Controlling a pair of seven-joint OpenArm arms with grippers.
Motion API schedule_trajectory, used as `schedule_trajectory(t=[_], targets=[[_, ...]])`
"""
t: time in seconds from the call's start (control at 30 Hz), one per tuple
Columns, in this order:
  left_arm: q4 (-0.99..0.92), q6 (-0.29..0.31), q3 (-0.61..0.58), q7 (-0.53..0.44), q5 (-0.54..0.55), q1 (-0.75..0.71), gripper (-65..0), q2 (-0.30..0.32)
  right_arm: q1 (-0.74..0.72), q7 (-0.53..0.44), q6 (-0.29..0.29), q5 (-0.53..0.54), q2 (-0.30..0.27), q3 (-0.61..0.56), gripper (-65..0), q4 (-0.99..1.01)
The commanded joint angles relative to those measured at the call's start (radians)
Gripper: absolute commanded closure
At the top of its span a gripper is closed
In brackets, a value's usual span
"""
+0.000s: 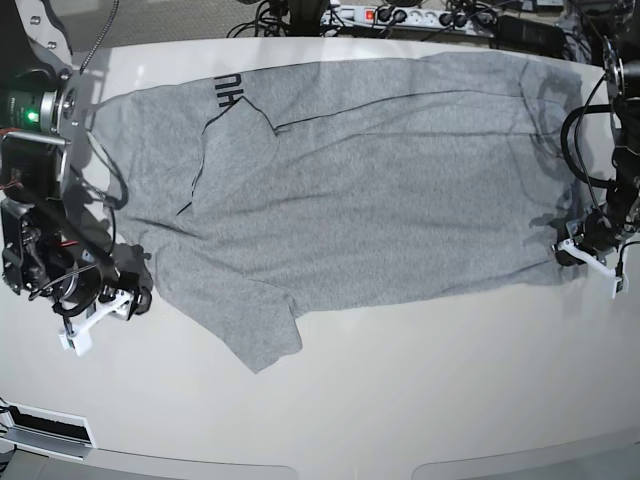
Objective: Layout the t-shirt on the table in an organized manner, then fold the t-shirt properly
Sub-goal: 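Grasp the hem edge with the right gripper beside the left gripper's edge, then fold the hem half over toward the collar with both grippers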
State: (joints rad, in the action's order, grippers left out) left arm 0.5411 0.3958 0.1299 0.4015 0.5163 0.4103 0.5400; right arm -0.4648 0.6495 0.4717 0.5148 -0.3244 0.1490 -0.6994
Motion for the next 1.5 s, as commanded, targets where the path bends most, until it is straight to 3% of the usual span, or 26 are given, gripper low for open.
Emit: schedule_trajectory(t=[0.0,0.17,0.27,0.5,0.57,0.63,0.83,1.03,1.4,1.47], targets=[[0.008,-0.007,0.000,0.011,-0.002,0.017,0.0,0.023,-0.030,-0.023,0.004,0.016,0.000,0.004,-40.7,-0.011],[0.008,-0.007,0.000,0.026,-0.002,0.017,0.0,0.023,-0.016,-0.053,-0.002,-0.028,0.060,0.003,-40.7,-0.011],[0.008,-0.003,0.000,0.032,-0.003,0.016,0.0,0.023,-0.011,-0.092,-0.037,-0.098,0.086,0.003,-40.7,-0.011],[0.008,-0.004,0.000,0.046,-0.002,0.017,0.0,0.023,0.013,-0.164,-0.079,-0.155,0.096,0.003,-40.7,-0.011],[0.008,-0.004,0.000,0.046,-0.002,0.017,0.0,0.023,0.023,-0.180,-0.045,-0.152,0.095,0.003,-39.9,-0.011],[0.008,-0.003,0.000,0.046,-0.002,0.017,0.0,0.023,0.030,-0.187,-0.008,-0.149,0.096,0.003,-34.6,-0.011],[0.008,-0.004,0.000,0.045,-0.002,0.017,0.0,0.023,0.029,-0.262,0.023,-0.161,0.092,0.002,0.0,-0.011],[0.008,0.038,0.000,0.041,-0.002,0.021,0.0,0.029,-0.019,-0.273,0.223,-0.199,0.067,0.002,0.0,-0.014],[0.012,0.042,0.000,0.057,0.025,0.143,0.0,0.068,-0.042,-0.263,0.226,-0.171,-0.033,0.002,0.0,-0.014],[0.012,0.084,0.000,0.079,0.064,0.156,0.0,0.067,-0.042,-0.230,0.226,-0.147,-0.043,0.002,0.0,-0.028]])
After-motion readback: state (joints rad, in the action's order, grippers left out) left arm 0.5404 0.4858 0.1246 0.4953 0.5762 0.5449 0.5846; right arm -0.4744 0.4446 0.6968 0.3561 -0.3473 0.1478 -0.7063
